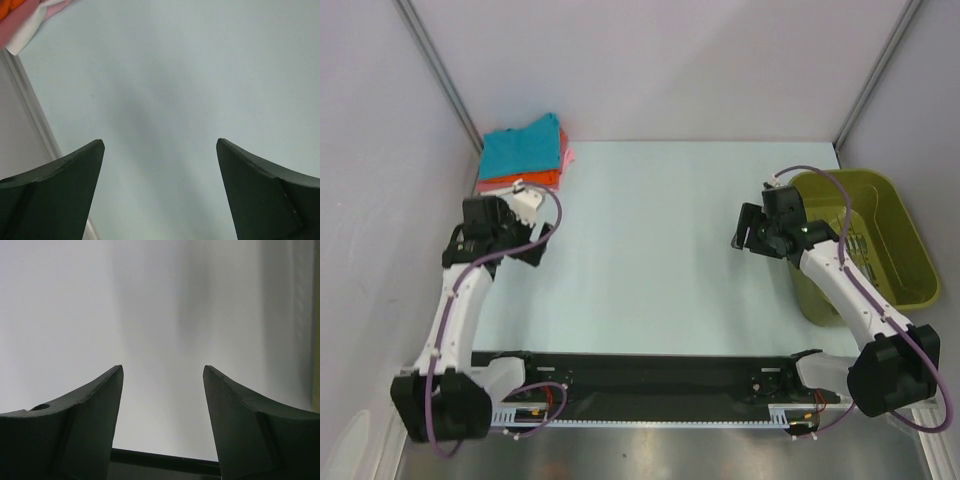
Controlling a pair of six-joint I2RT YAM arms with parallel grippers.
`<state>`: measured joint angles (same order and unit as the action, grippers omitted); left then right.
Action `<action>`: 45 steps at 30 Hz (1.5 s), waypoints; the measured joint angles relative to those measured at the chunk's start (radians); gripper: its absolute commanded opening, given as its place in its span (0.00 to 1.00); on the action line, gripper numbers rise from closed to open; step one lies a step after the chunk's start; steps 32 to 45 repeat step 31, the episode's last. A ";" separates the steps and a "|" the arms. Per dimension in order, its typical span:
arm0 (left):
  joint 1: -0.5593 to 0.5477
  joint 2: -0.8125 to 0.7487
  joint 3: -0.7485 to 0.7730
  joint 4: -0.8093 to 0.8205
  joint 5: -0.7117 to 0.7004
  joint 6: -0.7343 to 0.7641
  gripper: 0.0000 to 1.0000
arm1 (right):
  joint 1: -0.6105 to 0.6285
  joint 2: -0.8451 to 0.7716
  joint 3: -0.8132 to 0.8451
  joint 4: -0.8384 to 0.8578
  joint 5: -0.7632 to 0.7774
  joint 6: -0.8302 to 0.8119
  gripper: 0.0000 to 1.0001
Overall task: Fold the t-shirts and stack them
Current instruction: Neatly place the folded tshirt to the corner
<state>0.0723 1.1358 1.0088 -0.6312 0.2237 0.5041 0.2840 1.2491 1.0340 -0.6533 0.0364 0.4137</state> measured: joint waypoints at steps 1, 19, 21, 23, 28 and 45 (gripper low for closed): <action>0.000 -0.057 -0.052 -0.009 0.011 -0.006 1.00 | 0.000 -0.014 -0.011 0.000 -0.002 -0.001 0.71; 0.000 -0.526 -0.413 0.099 -0.169 -0.131 0.99 | -0.011 -0.143 -0.167 0.066 -0.081 -0.004 0.72; 0.000 -0.507 -0.416 0.106 -0.169 -0.132 1.00 | -0.011 -0.161 -0.182 0.069 -0.087 0.001 0.72; 0.000 -0.505 -0.427 0.119 -0.170 -0.134 1.00 | -0.011 -0.175 -0.192 0.069 -0.090 0.005 0.72; 0.000 -0.530 -0.473 0.155 -0.187 -0.140 1.00 | -0.011 -0.212 -0.203 0.068 -0.091 0.015 0.72; 0.000 -0.550 -0.489 0.160 -0.199 -0.148 1.00 | -0.011 -0.230 -0.203 0.067 -0.090 0.018 0.73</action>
